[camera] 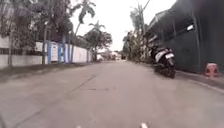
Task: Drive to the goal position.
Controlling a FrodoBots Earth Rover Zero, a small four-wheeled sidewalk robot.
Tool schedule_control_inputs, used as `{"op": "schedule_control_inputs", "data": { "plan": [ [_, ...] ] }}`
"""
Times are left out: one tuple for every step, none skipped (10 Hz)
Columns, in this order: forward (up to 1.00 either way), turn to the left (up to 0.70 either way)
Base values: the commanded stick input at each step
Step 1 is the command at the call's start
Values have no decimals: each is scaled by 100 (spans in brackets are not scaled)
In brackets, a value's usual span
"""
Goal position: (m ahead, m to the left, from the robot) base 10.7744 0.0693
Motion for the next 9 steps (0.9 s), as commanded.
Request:
{"op": "schedule_control_inputs", "data": {
  "plan": [
    [100,-16],
    [100,-27],
    [100,-27],
    [100,-27],
    [100,-27],
    [100,-27],
    [100,-27],
    [100,-2],
    [100,0]
  ]
}}
